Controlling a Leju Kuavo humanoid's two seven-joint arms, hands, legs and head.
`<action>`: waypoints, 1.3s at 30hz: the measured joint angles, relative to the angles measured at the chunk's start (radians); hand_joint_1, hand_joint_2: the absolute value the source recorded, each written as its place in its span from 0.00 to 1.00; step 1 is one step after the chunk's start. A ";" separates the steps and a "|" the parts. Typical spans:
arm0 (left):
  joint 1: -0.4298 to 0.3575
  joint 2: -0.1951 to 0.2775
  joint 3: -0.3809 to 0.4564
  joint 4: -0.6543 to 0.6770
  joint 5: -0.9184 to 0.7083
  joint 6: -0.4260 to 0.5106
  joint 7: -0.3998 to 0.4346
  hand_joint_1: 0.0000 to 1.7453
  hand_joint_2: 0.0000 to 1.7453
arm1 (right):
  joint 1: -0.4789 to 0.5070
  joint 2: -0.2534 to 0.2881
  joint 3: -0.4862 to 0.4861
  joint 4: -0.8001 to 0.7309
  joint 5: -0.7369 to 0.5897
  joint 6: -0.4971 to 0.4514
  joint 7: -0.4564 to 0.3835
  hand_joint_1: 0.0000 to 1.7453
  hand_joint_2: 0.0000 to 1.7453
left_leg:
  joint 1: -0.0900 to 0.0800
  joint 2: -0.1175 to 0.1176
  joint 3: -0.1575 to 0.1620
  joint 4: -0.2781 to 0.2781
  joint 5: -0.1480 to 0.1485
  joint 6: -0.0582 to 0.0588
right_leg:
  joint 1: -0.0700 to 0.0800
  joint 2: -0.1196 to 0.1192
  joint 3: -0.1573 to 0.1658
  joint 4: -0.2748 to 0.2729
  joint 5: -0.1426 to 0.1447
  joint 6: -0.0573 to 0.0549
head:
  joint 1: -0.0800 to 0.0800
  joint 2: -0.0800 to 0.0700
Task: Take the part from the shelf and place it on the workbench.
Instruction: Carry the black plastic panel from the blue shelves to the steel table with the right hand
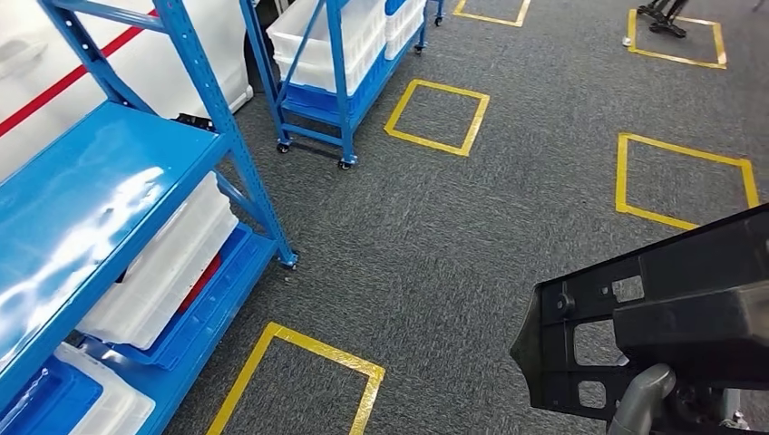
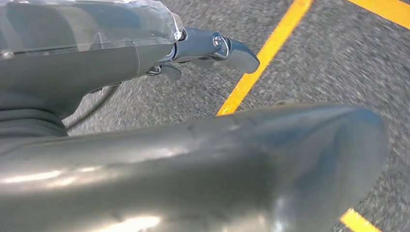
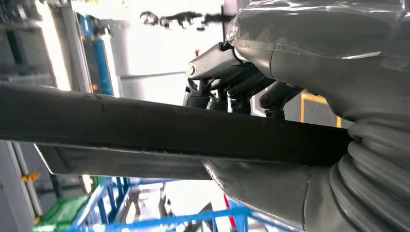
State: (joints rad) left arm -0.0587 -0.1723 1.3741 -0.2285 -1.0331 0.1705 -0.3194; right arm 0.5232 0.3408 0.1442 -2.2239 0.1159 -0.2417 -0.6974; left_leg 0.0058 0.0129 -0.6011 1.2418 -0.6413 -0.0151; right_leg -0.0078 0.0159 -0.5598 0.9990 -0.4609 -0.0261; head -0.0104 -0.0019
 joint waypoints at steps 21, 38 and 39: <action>0.001 0.000 0.012 0.000 0.012 0.034 -0.012 0.00 0.00 | 0.031 -0.001 -0.062 0.004 -0.089 0.151 0.000 1.00 1.00 | -0.007 0.082 0.100 -0.243 0.133 0.035 | 0.003 -0.075 -0.028 0.063 -0.015 0.048 | 0.008 0.000; 0.002 -0.003 0.023 0.000 0.022 0.051 -0.022 0.00 0.00 | 0.034 0.010 -0.096 0.020 -0.166 0.221 0.000 1.00 1.00 | 0.009 -0.087 0.068 -0.211 0.137 0.010 | 0.000 0.101 -0.020 0.034 -0.007 0.027 | 0.003 0.000; 0.002 -0.004 0.025 0.000 0.022 0.051 -0.022 0.00 0.00 | 0.034 0.010 -0.097 0.021 -0.166 0.223 0.001 1.00 1.00 | 0.006 -0.079 0.068 -0.213 0.138 0.015 | -0.001 0.111 -0.024 0.035 -0.004 0.033 | 0.003 0.000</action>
State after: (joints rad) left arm -0.0566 -0.1763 1.3986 -0.2285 -1.0112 0.2218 -0.3411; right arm 0.5574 0.3511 0.0470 -2.2029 -0.0498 -0.0190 -0.6966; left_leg 0.0118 -0.0662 -0.5330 1.0284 -0.5030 0.0002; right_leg -0.0092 0.1269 -0.5839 1.0335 -0.4652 0.0070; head -0.0074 -0.0019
